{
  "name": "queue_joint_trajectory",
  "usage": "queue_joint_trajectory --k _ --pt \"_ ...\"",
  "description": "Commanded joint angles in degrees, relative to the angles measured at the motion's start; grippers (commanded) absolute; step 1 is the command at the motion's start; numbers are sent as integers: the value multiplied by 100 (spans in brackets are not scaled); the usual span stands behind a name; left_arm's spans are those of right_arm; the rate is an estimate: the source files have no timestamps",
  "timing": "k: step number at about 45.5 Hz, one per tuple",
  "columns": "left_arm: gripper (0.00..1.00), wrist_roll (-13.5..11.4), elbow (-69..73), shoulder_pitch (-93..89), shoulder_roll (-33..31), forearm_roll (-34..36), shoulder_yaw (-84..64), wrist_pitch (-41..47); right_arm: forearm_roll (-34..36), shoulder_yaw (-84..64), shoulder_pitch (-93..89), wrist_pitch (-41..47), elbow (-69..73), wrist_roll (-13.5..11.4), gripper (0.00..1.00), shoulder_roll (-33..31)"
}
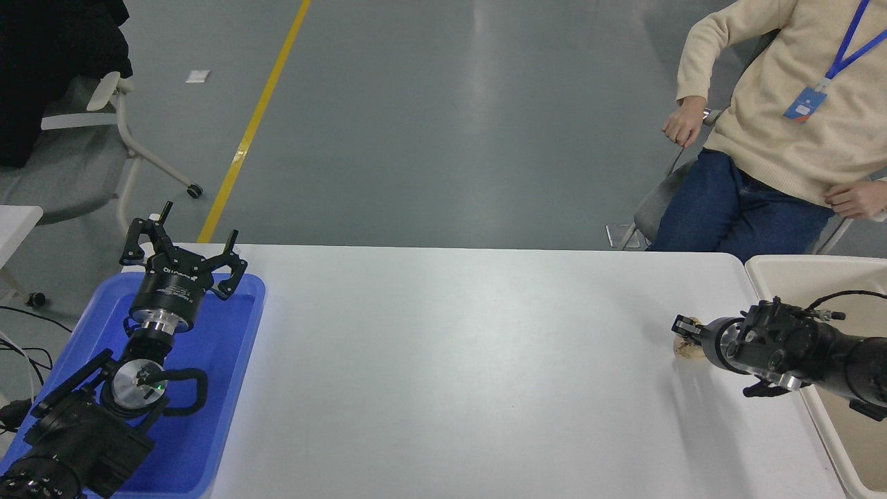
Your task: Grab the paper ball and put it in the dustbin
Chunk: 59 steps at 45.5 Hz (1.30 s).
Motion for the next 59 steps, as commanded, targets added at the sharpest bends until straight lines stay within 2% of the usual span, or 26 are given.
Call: queue_joint_trajectory --k 1,15,26,31,43,59 --pt "100 -1 0 0 0 0 -2 0 164 -228 539 8 762 0 0 -360" --pt "100 8 0 0 0 0 -2 -9 -20 -1704 2155 70 2616 35 0 -518" --pt "100 -1 0 0 0 0 6 -9 -1144 -2170 3518 342 4049 26 0 -562" --pt "100 -1 0 0 0 0 -2 -9 -1409 -2223 4089 930 4445 8 0 -553" --pt "100 8 0 0 0 0 7 0 -1400 -2144 5311 2864 4551 8 0 -632" --pt "100 8 0 0 0 0 7 0 -1471 -2127 7298 3857 5140 -18 0 -1010"
